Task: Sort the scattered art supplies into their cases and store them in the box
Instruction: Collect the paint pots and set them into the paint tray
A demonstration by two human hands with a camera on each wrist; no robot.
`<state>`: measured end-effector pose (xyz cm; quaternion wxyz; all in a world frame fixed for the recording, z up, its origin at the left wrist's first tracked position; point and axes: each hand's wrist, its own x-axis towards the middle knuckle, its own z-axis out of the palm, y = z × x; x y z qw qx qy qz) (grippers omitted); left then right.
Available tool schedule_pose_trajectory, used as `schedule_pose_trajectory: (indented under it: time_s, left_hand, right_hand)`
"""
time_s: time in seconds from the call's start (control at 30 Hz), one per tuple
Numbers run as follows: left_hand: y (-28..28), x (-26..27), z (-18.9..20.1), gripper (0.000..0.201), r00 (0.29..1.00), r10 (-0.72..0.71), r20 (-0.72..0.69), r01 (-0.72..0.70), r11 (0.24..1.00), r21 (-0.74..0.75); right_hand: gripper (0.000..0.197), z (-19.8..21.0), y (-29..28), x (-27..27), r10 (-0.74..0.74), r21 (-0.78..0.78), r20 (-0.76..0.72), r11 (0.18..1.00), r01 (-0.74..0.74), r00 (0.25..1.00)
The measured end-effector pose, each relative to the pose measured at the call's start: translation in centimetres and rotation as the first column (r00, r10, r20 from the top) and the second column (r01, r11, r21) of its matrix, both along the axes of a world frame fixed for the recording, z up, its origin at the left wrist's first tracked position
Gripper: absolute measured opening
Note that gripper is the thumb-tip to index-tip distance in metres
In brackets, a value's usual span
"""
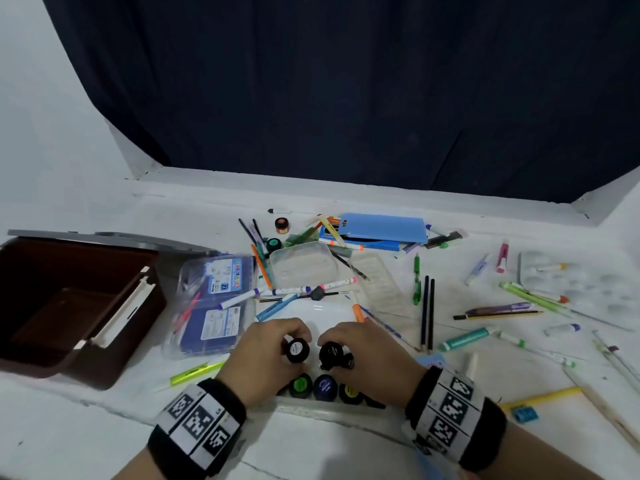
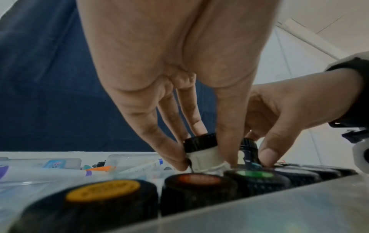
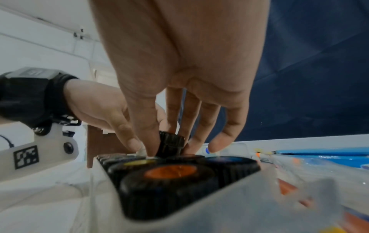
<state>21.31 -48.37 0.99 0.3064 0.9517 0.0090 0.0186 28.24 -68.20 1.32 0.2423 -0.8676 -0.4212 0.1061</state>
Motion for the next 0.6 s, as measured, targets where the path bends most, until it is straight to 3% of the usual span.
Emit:
schedule_pose_trajectory:
  time_s: [0.13, 0.3, 0.5, 0.6]
  left_hand:
    - [0.0, -0.1, -0.6, 0.029, 0.999, -0.03, -0.026, 0.03, 0.999, 0.029]
    - [0.1, 0.1, -0.9, 0.025, 0.997, -0.023, -0.068, 0.024, 1.0, 0.012]
    - [0.1, 0.4, -0.5, 0.024, 0.993, -0.014, -0.119, 0.021, 0.998, 0.061]
    - [0.0, 0.5, 0.0, 0.024, 0.991, -0.027, -0.131, 0.043, 0.992, 0.116]
  right_hand:
    - [0.034, -0.2, 0.3, -0.1, 0.026, -0.05, 0.0, 0.998, -0.026, 1.0]
    - [0.018, 0.8, 0.6, 0.3, 0.068, -0.126, -0.044, 0.989, -0.073, 0.997]
    - [0.035, 1.3, 1.0, 1.1, 0.037, -0.174, -0.043, 0.984, -0.044, 0.998]
    - [0.035, 1.5, 1.4, 1.2, 0.056, -0.221, -0.043, 0.973, -0.064, 0.998]
